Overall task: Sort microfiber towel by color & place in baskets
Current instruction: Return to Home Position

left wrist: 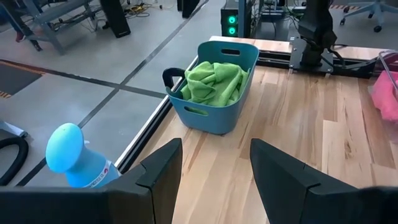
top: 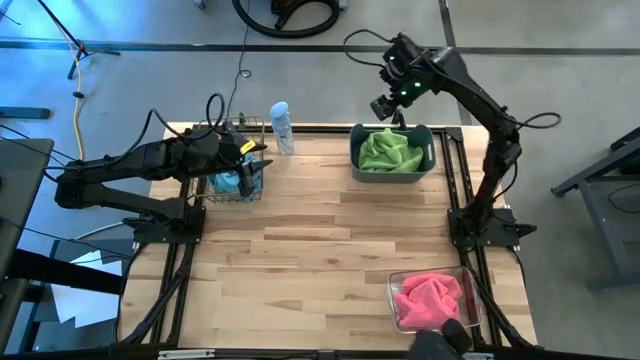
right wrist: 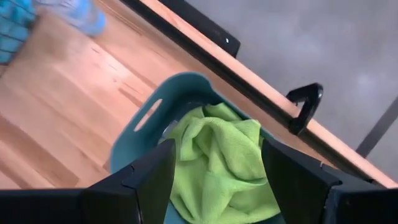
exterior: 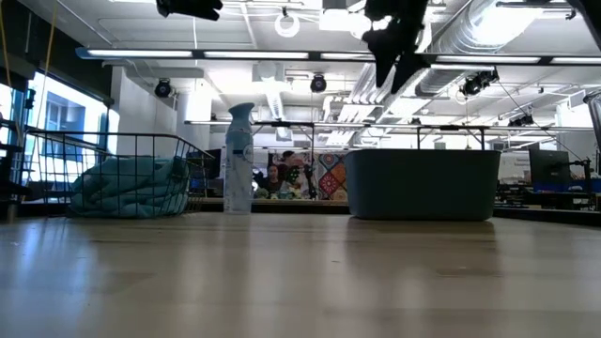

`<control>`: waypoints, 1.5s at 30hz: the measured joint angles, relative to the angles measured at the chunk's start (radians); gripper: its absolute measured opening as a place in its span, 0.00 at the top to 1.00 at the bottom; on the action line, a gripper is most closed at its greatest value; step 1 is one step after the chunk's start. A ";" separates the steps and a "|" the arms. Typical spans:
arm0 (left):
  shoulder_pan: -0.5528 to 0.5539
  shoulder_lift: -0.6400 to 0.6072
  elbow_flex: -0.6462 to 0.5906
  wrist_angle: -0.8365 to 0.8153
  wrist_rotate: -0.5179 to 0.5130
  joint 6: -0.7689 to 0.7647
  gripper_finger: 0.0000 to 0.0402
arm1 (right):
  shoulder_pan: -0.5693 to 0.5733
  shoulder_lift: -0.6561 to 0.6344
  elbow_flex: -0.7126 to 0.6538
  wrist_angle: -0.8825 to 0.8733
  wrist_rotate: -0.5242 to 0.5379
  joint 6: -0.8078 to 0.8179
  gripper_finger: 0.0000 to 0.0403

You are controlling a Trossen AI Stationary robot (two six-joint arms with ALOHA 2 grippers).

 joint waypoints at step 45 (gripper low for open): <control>-0.101 -0.189 -0.446 0.807 0.154 -0.198 0.98 | 0.452 -0.840 -0.956 1.222 -0.467 0.067 1.00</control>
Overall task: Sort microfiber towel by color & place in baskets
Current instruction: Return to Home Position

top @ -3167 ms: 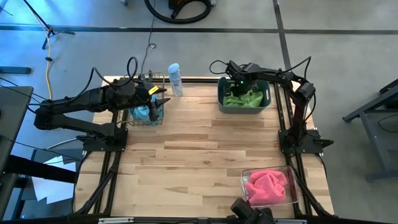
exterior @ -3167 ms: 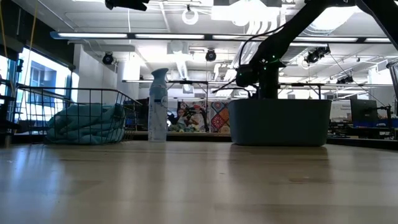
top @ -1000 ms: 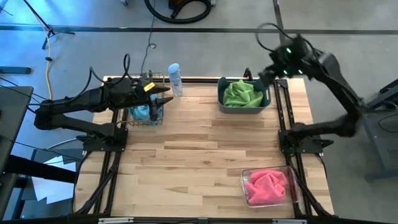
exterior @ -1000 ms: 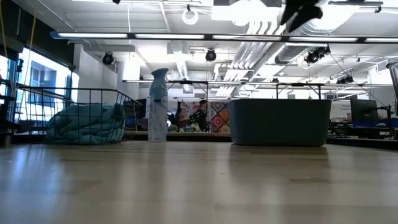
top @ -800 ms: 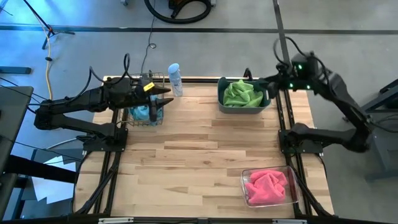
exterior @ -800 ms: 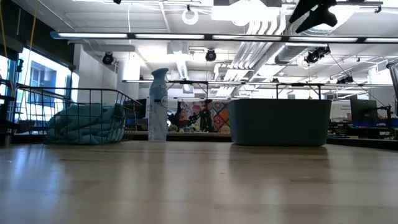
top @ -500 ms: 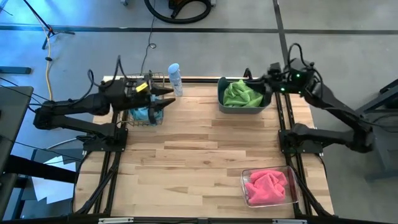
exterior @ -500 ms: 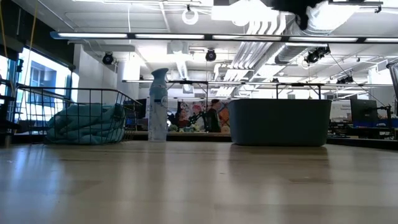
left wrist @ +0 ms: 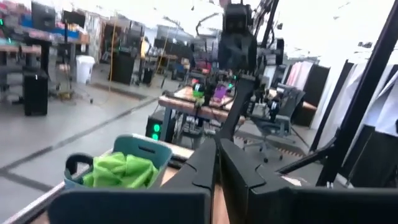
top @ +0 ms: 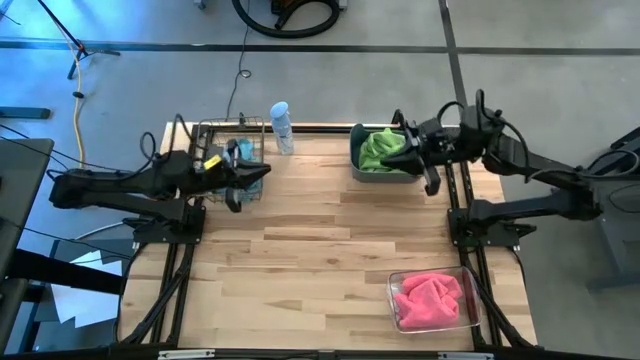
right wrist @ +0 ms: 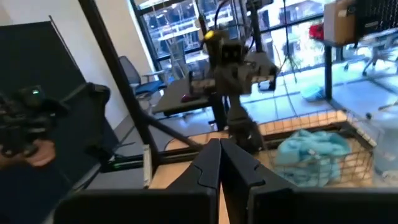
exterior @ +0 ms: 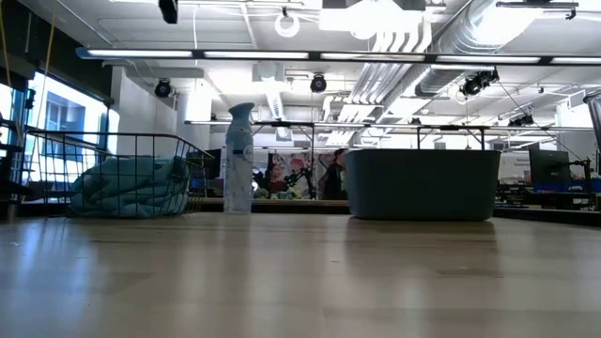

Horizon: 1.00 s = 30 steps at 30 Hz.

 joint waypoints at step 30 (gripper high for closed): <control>0.003 -0.406 -0.541 0.249 -0.034 -0.086 1.00 | 0.324 -0.171 -0.175 -0.110 0.325 0.119 1.00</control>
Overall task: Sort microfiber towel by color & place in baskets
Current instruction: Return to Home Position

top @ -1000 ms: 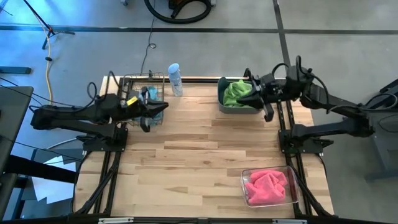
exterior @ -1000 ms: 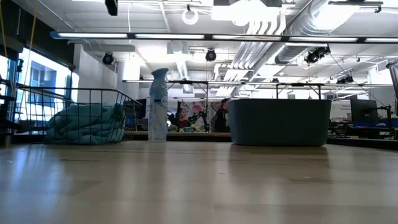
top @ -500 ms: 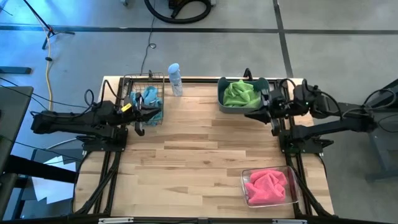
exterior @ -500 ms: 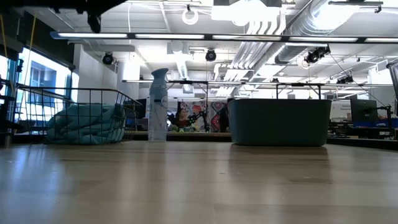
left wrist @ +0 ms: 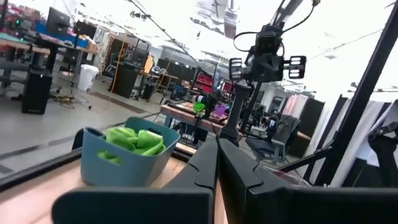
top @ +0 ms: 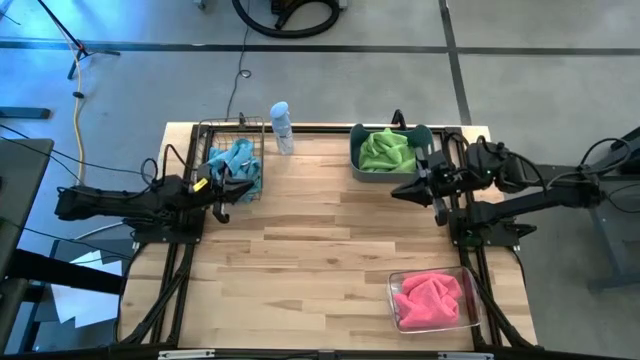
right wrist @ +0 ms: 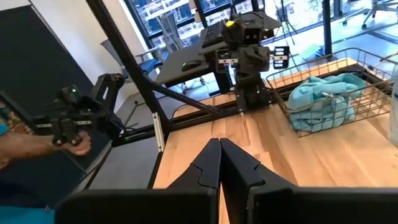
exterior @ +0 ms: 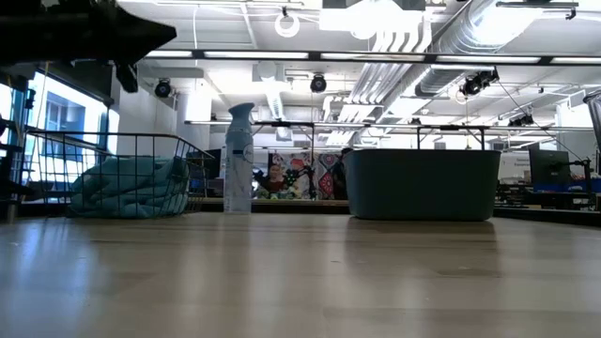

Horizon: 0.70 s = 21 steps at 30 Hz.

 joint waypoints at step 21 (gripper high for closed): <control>0.001 -0.102 -0.093 -0.067 -0.080 -0.122 1.00 | 0.188 -0.158 0.000 -0.190 0.122 -0.014 1.00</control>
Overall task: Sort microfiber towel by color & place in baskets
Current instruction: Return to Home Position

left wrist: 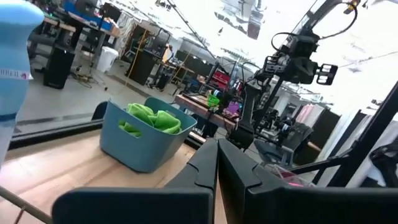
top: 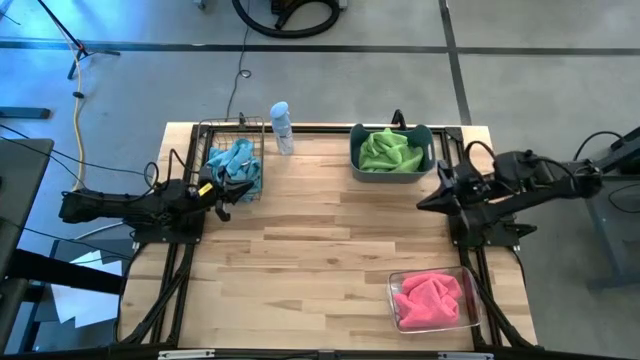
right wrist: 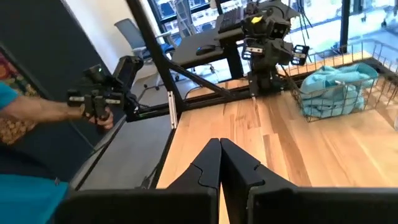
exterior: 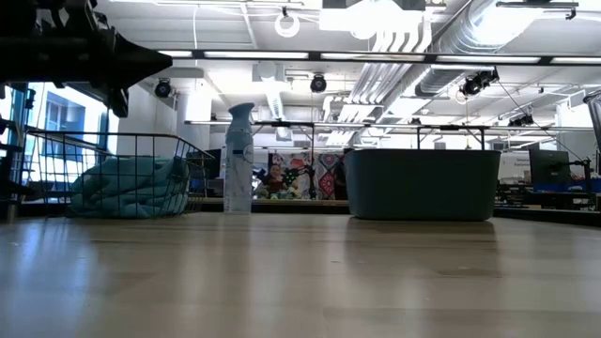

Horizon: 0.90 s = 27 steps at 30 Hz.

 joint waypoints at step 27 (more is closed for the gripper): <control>0.000 0.000 0.000 -0.003 0.004 -0.014 1.00 | -0.199 -0.502 -0.540 0.353 -0.201 -0.195 1.00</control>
